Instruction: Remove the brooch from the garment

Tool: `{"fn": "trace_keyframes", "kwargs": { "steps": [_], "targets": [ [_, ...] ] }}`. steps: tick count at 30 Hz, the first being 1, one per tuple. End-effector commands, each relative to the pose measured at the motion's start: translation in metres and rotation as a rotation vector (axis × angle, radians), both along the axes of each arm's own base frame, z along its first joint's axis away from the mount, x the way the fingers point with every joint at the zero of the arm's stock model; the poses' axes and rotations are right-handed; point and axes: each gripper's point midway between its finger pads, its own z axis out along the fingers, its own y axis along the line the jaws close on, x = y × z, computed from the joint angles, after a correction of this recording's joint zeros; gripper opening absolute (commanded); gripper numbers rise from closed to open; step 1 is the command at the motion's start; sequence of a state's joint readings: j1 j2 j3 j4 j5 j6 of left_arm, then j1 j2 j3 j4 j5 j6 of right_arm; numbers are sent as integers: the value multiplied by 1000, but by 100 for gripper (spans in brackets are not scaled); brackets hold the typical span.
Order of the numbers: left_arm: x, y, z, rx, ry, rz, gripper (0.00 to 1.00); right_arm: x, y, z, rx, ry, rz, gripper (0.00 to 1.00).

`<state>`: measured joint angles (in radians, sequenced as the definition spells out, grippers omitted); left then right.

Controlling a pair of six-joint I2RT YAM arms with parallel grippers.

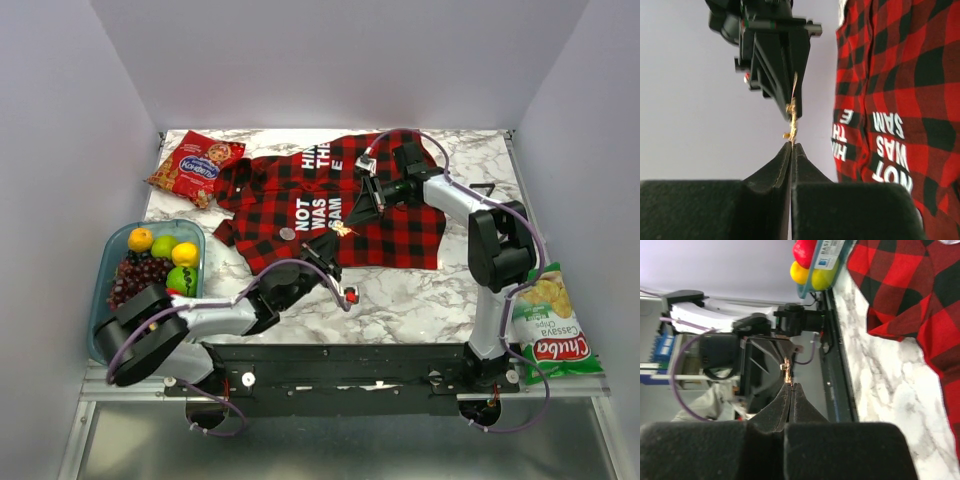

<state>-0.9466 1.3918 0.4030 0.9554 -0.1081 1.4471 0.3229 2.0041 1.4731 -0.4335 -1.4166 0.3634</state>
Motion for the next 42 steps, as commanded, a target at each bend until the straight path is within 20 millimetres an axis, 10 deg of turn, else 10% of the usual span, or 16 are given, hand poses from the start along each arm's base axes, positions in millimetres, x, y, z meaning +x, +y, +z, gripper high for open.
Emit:
{"fn": "trace_keyframes", "kwargs": {
  "steps": [1, 2, 5, 7, 11, 16, 21, 26, 42],
  "targets": [
    [2, 31, 26, -186, 256, 142, 30, 19, -13, 30, 2, -253, -47, 1],
    [-3, 38, 9, -156, 368, 170, 50, 23, -17, 35, -10, -300, -54, 1],
    [-9, 46, 45, -377, 573, 195, 91, 20, -25, 46, -65, -440, -59, 1],
    [-18, 44, 57, -415, 736, 170, 99, 21, -27, 55, -76, -507, -67, 1],
    [-22, 39, 60, -520, 1139, 165, 99, 22, -29, 78, -59, -671, -39, 1],
    [19, 42, 106, -790, 1391, 68, 99, 19, -33, 103, -44, -811, -28, 1],
    [8, 28, 141, -824, 1538, -166, 89, 14, -35, 117, -50, -836, -39, 1],
    [-8, 7, 147, -846, 1737, -369, 70, 10, -37, 110, -72, -808, -52, 1],
    [10, -14, 112, -884, 1779, -320, 60, 12, -33, 113, -51, -754, -86, 1]
  ]
}}
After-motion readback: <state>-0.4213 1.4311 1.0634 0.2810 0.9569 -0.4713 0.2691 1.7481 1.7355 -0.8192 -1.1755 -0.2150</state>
